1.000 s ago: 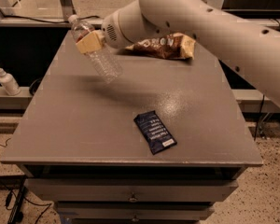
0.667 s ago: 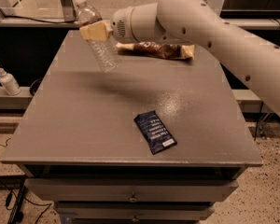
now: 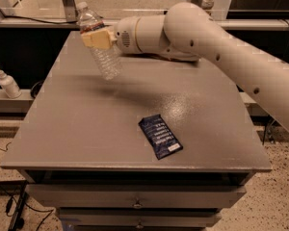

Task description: Place water bottle upright

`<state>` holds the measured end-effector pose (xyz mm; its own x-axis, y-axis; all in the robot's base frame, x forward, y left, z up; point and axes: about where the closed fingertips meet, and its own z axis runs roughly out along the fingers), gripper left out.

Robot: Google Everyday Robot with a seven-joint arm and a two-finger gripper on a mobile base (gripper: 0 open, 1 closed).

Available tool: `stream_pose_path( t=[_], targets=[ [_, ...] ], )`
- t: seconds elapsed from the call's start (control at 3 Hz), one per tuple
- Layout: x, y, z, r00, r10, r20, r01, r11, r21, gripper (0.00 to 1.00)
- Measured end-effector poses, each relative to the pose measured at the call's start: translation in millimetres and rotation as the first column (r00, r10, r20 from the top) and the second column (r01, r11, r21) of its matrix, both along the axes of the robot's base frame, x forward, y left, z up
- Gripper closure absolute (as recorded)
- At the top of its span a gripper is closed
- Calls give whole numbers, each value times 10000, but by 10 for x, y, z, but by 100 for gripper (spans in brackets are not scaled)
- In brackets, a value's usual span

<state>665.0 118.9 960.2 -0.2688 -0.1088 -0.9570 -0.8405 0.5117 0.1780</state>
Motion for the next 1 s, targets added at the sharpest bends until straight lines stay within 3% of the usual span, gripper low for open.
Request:
stream_pose_path(
  t=[0.33, 0.67, 1.0],
  targets=[
    [-102, -315, -40, 9994, -184, 300, 149, 9936, 1119, 100],
    [-177, -610, -3, 9960, -368, 815, 218, 9839, 1775, 100],
    [-220, -864, 50, 9895, -332, 1410, 52, 9808, 1948, 100]
  ],
)
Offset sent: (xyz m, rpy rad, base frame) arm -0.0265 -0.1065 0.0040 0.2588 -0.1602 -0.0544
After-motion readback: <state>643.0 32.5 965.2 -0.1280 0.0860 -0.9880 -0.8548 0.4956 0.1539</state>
